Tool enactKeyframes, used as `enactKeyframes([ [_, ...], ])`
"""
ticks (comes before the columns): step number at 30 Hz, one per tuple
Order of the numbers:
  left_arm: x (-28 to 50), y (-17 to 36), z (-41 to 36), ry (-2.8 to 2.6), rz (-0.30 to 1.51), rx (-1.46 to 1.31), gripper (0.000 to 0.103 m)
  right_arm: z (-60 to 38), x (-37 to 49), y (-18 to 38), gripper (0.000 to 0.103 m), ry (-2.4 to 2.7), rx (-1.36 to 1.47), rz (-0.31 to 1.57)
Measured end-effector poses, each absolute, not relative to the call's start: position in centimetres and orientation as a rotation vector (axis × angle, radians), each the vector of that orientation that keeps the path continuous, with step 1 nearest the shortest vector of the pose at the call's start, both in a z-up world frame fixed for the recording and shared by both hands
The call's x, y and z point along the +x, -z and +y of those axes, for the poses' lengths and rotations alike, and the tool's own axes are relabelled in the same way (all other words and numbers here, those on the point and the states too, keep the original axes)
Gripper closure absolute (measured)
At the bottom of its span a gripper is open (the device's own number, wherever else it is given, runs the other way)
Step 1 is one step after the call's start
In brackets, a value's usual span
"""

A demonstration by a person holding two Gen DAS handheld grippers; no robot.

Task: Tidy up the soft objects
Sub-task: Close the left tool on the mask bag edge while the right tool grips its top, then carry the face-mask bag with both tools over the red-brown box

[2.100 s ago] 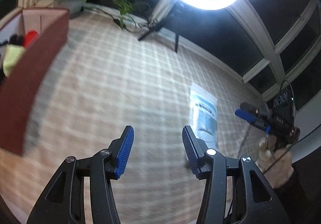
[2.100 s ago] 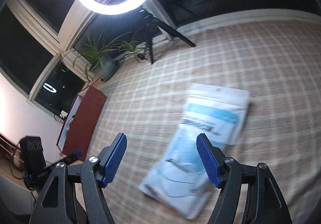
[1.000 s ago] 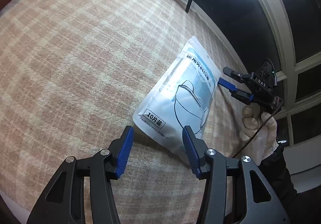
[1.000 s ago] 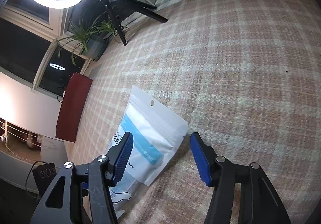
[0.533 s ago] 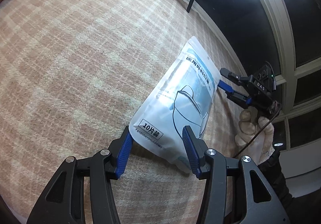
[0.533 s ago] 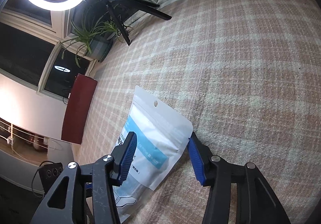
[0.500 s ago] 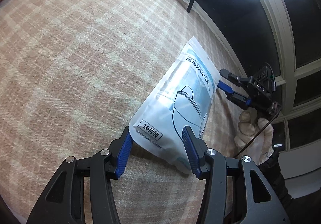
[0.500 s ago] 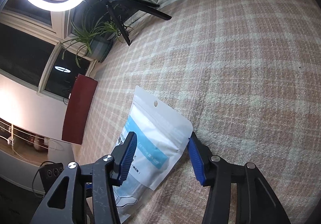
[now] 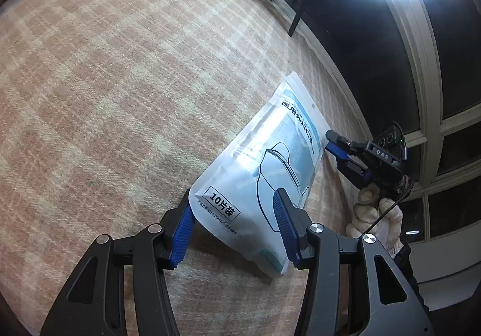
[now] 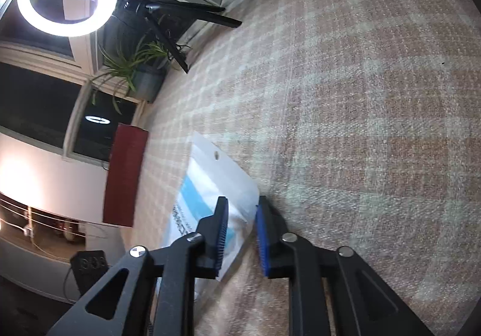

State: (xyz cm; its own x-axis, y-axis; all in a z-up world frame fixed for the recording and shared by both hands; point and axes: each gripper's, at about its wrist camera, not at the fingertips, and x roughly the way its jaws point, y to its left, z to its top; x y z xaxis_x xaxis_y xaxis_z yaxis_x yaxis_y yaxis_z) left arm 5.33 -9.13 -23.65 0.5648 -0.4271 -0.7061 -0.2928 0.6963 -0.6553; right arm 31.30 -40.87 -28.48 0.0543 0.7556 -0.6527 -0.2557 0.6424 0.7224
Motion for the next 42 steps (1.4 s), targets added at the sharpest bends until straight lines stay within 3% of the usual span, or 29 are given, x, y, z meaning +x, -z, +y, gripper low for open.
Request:
enactKeyframes([
  [2, 5.3, 23.5, -9.1, 0.086, 0.993, -0.828, 0.054, -40.7, 31.2, 28.3, 0.093, -0.807, 0.473, 1.296],
  [7, 5.1, 23.4, -8.6, 0.065, 0.973, -0.826, 0.068, -40.3, 31.0, 27.3, 0.096, -0.802, 0.450, 1.271],
  [26, 4.5, 19.5, -6.7, 0.083, 0.861, -0.800, 0.070, -38.7, 29.9, 22.0, 0.097, -0.822, 0.445, 1.175],
  [42, 0.2, 14.2, 2.8, 0.054, 0.725, -0.802, 0.070, -26.5, 26.6, 14.4, 0.097, -0.925, 0.380, 1.066],
])
